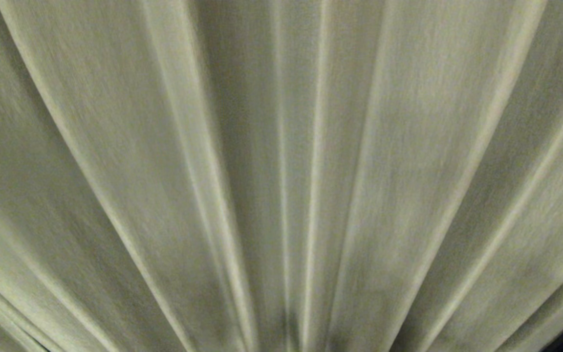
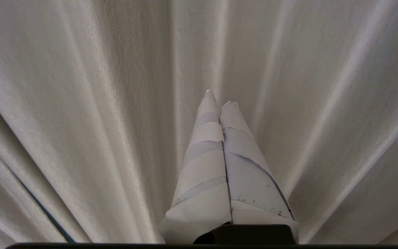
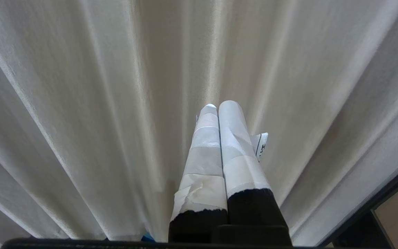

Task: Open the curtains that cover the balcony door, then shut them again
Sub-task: Close the outer curtains on both sides

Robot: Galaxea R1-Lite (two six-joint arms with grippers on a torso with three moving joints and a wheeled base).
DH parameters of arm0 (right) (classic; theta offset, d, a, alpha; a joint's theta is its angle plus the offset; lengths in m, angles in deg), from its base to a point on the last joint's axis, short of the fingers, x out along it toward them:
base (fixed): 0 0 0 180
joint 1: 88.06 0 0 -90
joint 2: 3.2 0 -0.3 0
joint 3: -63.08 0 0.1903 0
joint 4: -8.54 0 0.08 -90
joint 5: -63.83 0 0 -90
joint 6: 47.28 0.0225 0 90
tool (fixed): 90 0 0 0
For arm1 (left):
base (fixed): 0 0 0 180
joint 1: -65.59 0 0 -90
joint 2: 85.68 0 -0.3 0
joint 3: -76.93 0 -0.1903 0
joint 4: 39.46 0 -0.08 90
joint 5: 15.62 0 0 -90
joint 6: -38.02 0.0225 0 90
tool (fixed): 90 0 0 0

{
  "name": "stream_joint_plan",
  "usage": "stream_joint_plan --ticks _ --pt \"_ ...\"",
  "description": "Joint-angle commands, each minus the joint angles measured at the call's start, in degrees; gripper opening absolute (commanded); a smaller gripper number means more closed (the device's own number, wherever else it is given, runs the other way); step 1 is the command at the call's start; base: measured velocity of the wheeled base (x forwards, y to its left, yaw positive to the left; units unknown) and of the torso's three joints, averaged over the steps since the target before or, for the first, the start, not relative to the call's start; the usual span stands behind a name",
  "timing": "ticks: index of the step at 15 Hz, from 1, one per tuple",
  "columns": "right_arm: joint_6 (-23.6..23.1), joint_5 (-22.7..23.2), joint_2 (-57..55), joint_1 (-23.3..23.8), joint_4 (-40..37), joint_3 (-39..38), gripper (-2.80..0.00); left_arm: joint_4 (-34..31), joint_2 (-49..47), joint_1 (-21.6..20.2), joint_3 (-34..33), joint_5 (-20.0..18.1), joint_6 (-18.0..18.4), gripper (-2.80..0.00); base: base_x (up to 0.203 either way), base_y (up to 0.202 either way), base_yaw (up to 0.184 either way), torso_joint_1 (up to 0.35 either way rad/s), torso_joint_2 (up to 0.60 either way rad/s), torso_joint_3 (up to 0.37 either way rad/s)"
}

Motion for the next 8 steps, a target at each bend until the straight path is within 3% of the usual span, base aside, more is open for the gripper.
stream_joint_plan --ticks 1,8 --pt "0.0 0.1 0.0 0.1 0.0 0.0 -2.80 0.0 0.0 0.0 -0.1 0.0 -0.1 -2.80 0.000 0.000 0.000 0.000 0.00 0.000" --pt "0.0 0.1 0.0 0.0 0.0 0.0 -2.80 0.0 0.0 0.0 -0.1 0.0 -0.3 -2.80 0.000 0.000 0.000 0.000 0.00 0.000"
